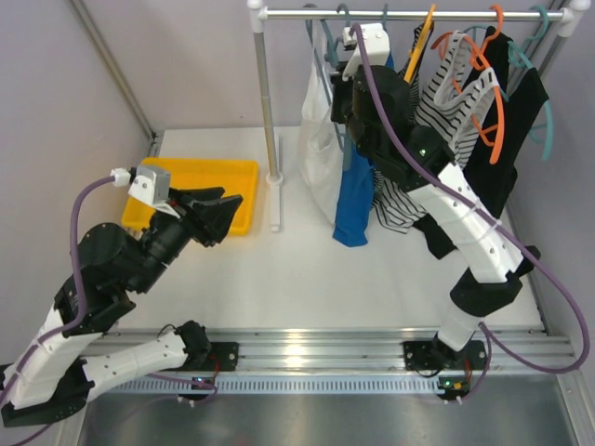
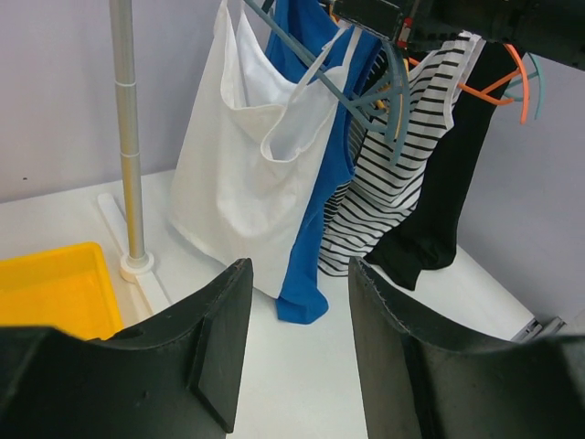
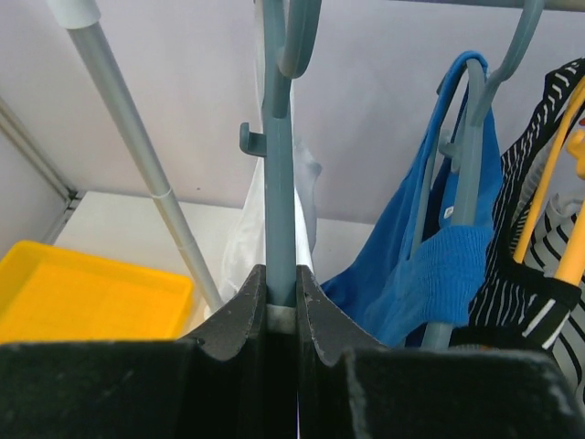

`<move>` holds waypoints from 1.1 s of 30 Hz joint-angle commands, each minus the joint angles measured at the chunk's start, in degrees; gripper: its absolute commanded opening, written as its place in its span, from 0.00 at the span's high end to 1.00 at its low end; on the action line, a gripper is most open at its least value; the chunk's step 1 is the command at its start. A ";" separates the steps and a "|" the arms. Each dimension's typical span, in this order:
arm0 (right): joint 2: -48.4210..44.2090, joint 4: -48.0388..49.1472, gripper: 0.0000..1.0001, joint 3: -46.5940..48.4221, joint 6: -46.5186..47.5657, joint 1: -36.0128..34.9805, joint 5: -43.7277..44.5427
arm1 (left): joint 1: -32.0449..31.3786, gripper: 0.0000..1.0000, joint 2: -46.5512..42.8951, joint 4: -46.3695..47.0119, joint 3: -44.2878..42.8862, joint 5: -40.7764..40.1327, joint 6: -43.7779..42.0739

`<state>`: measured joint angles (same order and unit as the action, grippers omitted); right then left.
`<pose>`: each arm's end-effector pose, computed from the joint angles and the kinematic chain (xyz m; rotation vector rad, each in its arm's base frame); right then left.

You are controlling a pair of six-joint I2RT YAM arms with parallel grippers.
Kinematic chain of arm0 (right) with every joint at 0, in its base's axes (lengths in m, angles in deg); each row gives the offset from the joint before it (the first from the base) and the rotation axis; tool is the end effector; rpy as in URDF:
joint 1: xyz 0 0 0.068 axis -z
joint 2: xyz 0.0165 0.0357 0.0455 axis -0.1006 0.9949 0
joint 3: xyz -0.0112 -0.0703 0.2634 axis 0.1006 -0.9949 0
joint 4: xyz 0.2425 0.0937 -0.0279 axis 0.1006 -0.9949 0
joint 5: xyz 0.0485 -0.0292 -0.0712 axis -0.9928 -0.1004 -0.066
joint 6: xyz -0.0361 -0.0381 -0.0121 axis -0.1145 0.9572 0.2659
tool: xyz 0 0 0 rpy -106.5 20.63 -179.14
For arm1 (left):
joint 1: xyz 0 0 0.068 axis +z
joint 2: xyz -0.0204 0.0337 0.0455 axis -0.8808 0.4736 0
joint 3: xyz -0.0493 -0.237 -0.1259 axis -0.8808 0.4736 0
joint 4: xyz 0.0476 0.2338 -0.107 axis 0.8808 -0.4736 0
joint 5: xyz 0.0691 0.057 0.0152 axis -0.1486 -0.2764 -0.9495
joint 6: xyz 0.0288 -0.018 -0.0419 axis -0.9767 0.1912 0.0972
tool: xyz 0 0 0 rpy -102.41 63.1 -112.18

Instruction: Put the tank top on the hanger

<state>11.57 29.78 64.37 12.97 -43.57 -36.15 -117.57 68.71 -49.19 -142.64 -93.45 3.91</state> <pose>0.2321 0.2363 0.5516 -0.1218 1.6188 0.1771 0.0619 -0.0679 0.4860 0.2487 1.4844 -0.6986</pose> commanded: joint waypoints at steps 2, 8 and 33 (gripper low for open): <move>2.38 9.33 1.00 4.25 2.34 1.88 -1.04 | 0.02 0.49 -0.68 0.58 0.16 1.02 -2.09; 6.17 12.31 1.00 6.19 2.86 3.11 -1.92 | 0.02 0.48 -1.55 1.55 1.39 0.41 -3.59; 13.82 16.10 1.00 9.18 2.34 7.94 -3.32 | 0.02 0.45 -0.33 3.22 3.50 -0.47 -7.37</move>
<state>25.21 41.27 70.38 15.88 -37.06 -38.67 -117.57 67.90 -48.66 -138.99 -93.38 -2.10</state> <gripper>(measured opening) 0.099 0.549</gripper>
